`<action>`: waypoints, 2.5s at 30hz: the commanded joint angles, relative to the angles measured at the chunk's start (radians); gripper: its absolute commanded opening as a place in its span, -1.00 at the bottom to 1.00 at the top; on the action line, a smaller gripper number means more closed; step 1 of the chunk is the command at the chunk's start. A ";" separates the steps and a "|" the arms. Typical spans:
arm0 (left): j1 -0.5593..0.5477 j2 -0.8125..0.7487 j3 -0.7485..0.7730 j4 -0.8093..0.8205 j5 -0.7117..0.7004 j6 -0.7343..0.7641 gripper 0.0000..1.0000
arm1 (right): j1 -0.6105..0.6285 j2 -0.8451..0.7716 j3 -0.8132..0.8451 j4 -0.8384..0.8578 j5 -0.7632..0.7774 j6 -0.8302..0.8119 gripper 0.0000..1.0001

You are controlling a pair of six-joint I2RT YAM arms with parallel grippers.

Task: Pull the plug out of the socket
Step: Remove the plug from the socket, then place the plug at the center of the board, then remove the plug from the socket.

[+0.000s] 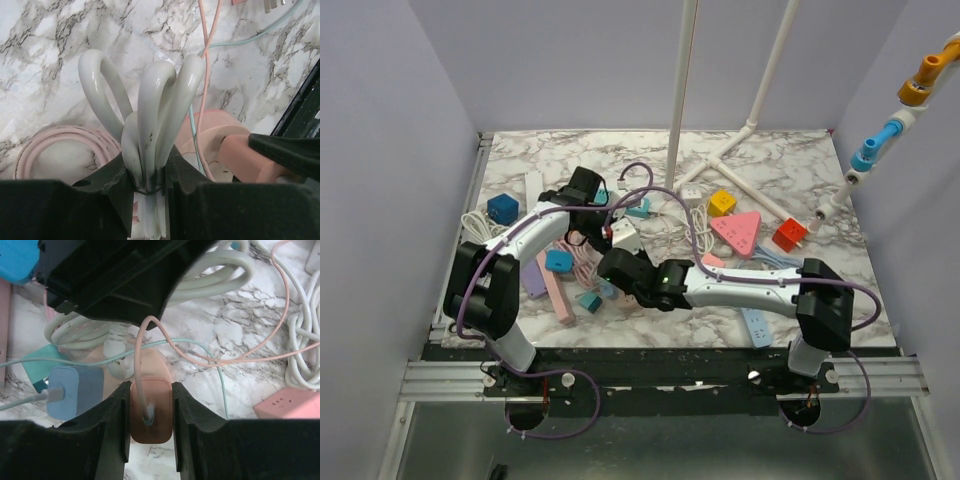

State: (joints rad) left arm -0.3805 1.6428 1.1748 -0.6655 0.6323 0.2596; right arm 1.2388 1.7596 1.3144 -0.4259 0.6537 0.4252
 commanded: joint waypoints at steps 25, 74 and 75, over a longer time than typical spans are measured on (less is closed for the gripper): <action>-0.047 -0.050 0.065 -0.054 0.014 -0.030 -1.00 | -0.516 -0.458 -0.342 -0.023 -0.043 0.178 -0.60; -0.009 0.025 0.095 -0.009 -0.060 -0.171 -1.00 | 0.119 0.144 0.033 0.077 0.004 0.069 0.54; -0.008 0.023 0.097 -0.010 -0.062 -0.169 -1.00 | 0.118 0.155 0.038 0.073 0.011 0.069 0.50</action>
State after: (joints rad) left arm -0.3939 1.6703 1.2259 -0.6872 0.5858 0.1078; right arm 1.3491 1.8561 1.3102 -0.3588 0.6220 0.5079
